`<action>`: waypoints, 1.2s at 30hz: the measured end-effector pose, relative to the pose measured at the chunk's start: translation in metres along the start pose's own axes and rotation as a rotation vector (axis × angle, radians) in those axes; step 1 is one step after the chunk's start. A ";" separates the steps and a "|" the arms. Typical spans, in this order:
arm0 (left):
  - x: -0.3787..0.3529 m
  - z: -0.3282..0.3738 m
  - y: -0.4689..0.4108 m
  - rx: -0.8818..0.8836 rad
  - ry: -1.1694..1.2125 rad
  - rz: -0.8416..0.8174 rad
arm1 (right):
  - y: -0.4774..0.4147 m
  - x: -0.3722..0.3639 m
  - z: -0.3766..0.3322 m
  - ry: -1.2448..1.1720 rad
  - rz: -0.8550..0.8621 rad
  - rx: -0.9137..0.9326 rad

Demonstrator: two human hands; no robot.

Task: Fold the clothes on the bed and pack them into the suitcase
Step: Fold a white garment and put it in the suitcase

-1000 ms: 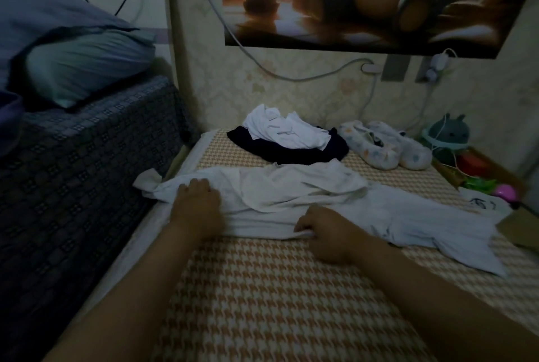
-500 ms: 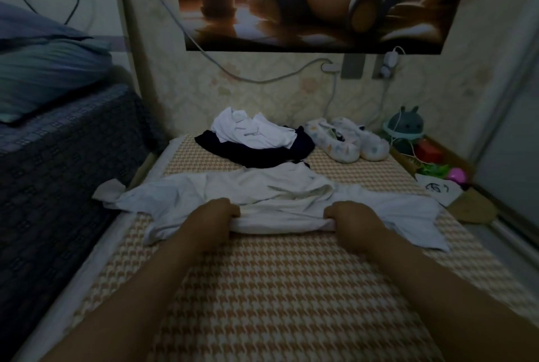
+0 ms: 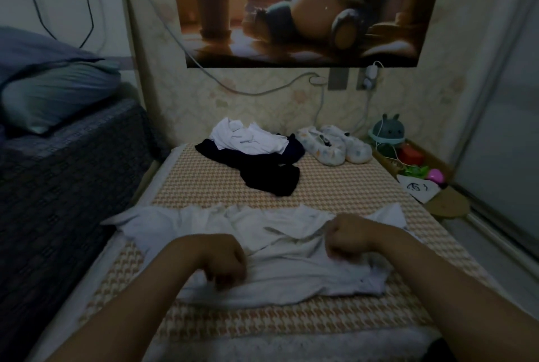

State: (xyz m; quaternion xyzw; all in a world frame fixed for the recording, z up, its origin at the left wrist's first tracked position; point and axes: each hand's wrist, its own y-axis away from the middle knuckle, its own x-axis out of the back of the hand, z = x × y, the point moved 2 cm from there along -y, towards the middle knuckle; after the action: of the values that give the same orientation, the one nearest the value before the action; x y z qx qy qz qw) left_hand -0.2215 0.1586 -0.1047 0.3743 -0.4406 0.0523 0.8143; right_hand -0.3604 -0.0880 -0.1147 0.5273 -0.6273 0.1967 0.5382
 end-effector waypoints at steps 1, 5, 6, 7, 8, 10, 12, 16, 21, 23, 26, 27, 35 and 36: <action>0.004 0.002 -0.004 -0.077 -0.002 0.077 | -0.004 0.007 0.005 -0.018 0.144 0.035; 0.022 0.017 -0.035 -0.245 -0.024 0.451 | -0.027 0.016 0.045 -0.020 0.410 -0.001; 0.023 0.022 -0.046 -0.284 0.007 0.532 | -0.032 0.012 0.057 0.081 0.374 -0.018; 0.022 0.030 -0.055 -0.323 0.037 0.587 | -0.036 0.005 0.069 0.214 0.317 -0.052; 0.020 0.038 -0.065 -0.357 0.068 0.621 | -0.041 0.001 0.080 0.332 0.282 -0.074; 0.014 0.057 -0.086 -0.399 0.085 0.605 | -0.047 -0.003 0.095 0.466 0.231 -0.089; 0.003 0.076 -0.108 -0.434 -0.049 0.567 | -0.048 0.003 0.102 0.428 0.266 -0.057; -0.011 0.107 -0.141 -0.356 -0.281 0.577 | -0.038 0.021 0.112 0.353 0.489 0.096; -0.019 0.137 -0.156 -0.207 -0.399 0.521 | -0.012 0.043 0.146 0.344 0.839 -0.030; -0.024 0.146 -0.153 -0.192 -0.385 0.527 | -0.002 0.040 0.160 0.391 0.803 -0.112; -0.034 0.178 -0.136 -0.560 -0.254 0.815 | 0.013 0.034 0.170 0.344 0.749 -0.013; -0.039 0.190 -0.127 -0.666 -0.203 0.814 | 0.021 0.035 0.167 0.263 0.713 0.027; -0.085 0.211 -0.116 -0.590 -0.310 0.589 | 0.061 0.014 0.146 0.093 0.054 -0.009; -0.084 0.211 -0.117 -0.575 -0.271 0.609 | 0.062 0.013 0.146 0.209 0.056 -0.019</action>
State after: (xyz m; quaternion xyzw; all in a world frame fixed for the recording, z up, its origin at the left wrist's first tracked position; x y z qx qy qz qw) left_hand -0.3674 -0.0424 -0.1642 -0.0110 -0.6301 0.1156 0.7678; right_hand -0.4811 -0.1900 -0.1331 0.4811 -0.5839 0.2596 0.6002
